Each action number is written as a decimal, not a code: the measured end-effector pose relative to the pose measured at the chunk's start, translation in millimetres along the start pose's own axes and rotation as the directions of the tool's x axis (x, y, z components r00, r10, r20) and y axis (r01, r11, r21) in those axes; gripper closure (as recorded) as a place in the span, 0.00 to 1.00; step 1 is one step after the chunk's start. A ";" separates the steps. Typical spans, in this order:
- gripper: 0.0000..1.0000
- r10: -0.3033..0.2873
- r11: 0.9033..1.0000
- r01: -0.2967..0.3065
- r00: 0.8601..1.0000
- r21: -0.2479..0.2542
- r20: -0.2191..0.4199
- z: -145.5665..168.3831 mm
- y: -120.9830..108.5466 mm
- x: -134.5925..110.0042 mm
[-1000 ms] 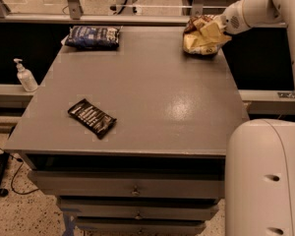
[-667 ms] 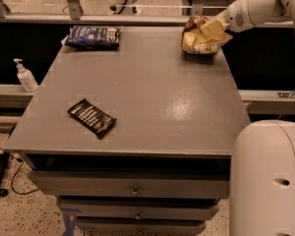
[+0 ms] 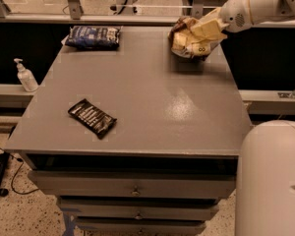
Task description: Move brown chip bag near rxbar chocolate
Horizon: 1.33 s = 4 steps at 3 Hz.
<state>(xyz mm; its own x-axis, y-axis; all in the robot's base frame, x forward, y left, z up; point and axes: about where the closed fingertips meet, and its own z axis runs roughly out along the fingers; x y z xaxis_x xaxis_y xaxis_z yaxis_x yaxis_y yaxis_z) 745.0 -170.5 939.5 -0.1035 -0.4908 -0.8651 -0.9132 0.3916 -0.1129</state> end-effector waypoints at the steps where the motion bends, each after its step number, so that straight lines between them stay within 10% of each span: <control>1: 1.00 -0.096 0.983 0.102 0.994 -0.156 0.043 9.3 41.7 -7.9; 2: 1.00 -0.201 0.921 0.223 0.974 -0.320 0.100 8.4 99.3 -18.2; 4: 1.00 -0.389 0.786 0.421 0.906 -0.452 0.166 -19.1 207.4 -29.9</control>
Offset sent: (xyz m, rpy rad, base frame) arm -0.1905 0.0871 -0.0198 -0.0128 -0.0101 0.7069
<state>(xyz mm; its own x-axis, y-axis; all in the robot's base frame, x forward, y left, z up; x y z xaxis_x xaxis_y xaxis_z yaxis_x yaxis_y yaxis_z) 551.3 -89.4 951.3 0.3273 -0.4677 -0.8210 -0.9399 -0.2507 -0.2319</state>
